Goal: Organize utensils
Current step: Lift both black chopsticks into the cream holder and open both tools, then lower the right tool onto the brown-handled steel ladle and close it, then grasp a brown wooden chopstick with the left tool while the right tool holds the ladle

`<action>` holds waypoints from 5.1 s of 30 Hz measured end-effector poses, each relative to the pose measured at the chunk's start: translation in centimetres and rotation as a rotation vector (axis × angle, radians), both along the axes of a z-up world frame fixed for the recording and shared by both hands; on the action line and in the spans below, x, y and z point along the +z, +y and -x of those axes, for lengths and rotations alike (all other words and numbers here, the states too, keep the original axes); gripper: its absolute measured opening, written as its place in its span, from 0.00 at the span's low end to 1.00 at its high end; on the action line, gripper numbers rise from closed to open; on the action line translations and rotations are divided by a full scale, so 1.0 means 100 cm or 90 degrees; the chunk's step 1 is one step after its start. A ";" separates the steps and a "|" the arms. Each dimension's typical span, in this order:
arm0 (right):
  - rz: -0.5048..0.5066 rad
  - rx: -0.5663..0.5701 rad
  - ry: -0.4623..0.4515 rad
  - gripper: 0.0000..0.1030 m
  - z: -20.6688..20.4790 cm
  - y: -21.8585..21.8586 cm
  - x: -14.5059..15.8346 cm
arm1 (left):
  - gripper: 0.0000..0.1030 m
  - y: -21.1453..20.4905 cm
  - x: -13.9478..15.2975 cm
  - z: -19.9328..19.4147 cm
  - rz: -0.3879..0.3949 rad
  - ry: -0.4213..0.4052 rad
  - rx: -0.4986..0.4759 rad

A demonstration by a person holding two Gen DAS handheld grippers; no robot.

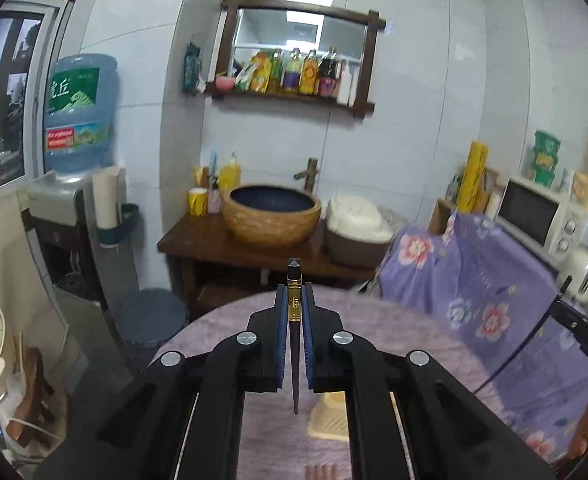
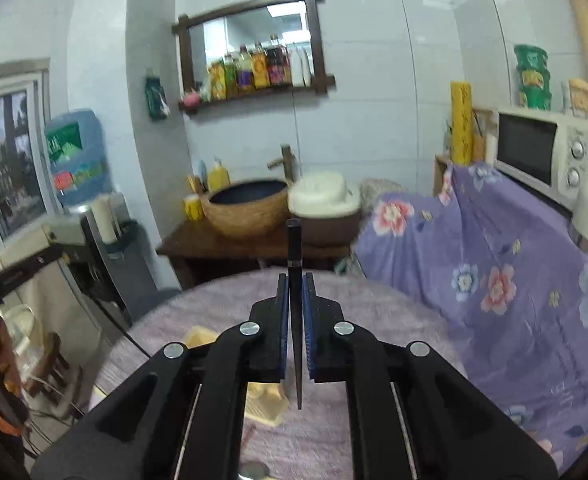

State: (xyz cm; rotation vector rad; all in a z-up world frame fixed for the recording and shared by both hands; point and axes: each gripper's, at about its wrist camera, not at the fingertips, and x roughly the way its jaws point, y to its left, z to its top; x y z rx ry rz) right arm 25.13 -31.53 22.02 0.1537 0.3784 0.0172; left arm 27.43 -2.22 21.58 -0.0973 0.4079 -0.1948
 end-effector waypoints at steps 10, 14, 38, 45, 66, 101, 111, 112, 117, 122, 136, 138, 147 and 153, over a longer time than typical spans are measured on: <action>-0.037 0.043 0.004 0.07 -0.044 0.038 -0.010 | 0.08 -0.050 -0.009 -0.024 0.018 -0.001 -0.047; -0.036 0.033 0.047 0.07 -0.063 0.047 -0.062 | 0.08 -0.063 -0.048 -0.035 -0.003 0.029 -0.043; -0.038 0.008 0.096 0.04 -0.043 0.047 -0.139 | 0.67 -0.047 -0.116 -0.011 -0.029 0.059 -0.047; -0.012 0.008 0.143 0.50 0.006 0.058 -0.193 | 0.73 -0.010 -0.158 0.042 -0.070 0.083 -0.018; -0.097 0.037 0.361 0.32 0.050 0.103 -0.322 | 0.61 0.016 -0.274 0.095 -0.079 0.253 0.000; -0.043 -0.039 0.344 0.25 0.078 0.050 -0.328 | 0.47 -0.023 -0.299 0.091 -0.134 0.306 -0.046; -0.041 -0.047 0.348 0.38 0.078 0.042 -0.328 | 0.42 -0.016 -0.303 0.077 -0.176 0.310 -0.026; -0.040 -0.045 0.350 0.40 0.076 0.041 -0.328 | 0.42 -0.013 -0.303 0.074 -0.179 0.311 -0.021; -0.039 -0.036 0.360 0.41 0.064 0.044 -0.326 | 0.42 -0.009 -0.298 0.058 -0.177 0.320 -0.023; -0.040 -0.042 0.378 0.41 0.051 0.046 -0.327 | 0.42 -0.013 -0.287 0.052 -0.182 0.309 -0.031; 0.003 -0.047 0.422 0.42 0.012 0.050 -0.326 | 0.42 -0.012 -0.299 0.007 -0.167 0.364 -0.009; 0.006 -0.040 0.430 0.41 0.006 0.049 -0.326 | 0.40 -0.013 -0.299 -0.001 -0.160 0.373 -0.010; -0.021 -0.009 0.427 0.40 -0.001 0.040 -0.324 | 0.09 -0.025 -0.298 -0.013 -0.178 0.376 -0.005; -0.051 0.019 0.367 0.07 0.014 0.035 -0.304 | 0.08 -0.018 -0.284 -0.006 -0.141 0.352 -0.005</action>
